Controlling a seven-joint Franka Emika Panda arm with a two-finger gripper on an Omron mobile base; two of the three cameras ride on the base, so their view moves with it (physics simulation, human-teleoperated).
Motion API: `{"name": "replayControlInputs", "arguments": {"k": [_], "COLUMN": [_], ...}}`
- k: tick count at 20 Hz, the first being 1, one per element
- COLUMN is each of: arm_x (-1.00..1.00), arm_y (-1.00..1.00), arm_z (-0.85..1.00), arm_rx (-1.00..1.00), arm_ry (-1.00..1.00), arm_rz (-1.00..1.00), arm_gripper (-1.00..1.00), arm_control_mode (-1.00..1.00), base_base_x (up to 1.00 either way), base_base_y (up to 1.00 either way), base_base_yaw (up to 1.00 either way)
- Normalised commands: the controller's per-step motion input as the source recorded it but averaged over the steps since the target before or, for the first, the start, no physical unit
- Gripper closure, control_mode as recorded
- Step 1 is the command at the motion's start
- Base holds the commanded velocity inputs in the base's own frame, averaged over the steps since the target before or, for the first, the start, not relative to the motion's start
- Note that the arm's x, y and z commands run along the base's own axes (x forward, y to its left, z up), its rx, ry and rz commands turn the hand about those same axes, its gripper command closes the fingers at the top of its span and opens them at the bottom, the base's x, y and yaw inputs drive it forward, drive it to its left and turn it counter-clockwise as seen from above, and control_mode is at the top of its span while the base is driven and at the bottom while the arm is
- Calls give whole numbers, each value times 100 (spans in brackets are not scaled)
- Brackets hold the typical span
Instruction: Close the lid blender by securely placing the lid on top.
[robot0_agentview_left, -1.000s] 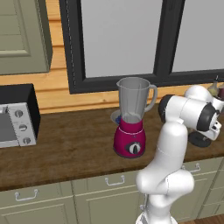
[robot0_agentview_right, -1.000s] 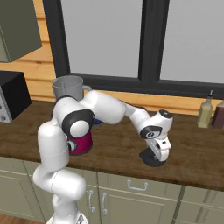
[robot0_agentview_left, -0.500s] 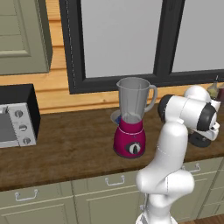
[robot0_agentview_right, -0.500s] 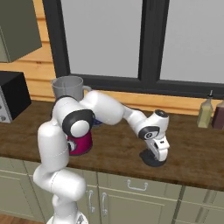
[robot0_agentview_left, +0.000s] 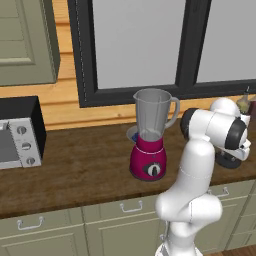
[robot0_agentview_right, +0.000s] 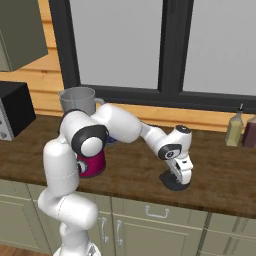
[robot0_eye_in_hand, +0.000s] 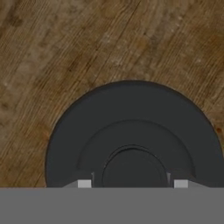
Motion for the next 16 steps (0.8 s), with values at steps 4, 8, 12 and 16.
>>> {"name": "replayControlInputs", "arguments": {"k": [4,8,12,16], "arm_x": [-1,-20,-20,-21], "arm_y": [14,20,19,20], "arm_z": [-40,-11,-18,-35], "arm_rx": [0,0,0,0], "arm_ry": [0,-10,-11,-7], "arm_rz": [0,-3,-2,0], "arm_gripper": [100,100,100,100], "arm_control_mode": [-100,-100,-100,-100], "base_base_x": [0,0,0,0], "base_base_y": [0,0,0,0], "base_base_yaw": [0,0,0,0]}}
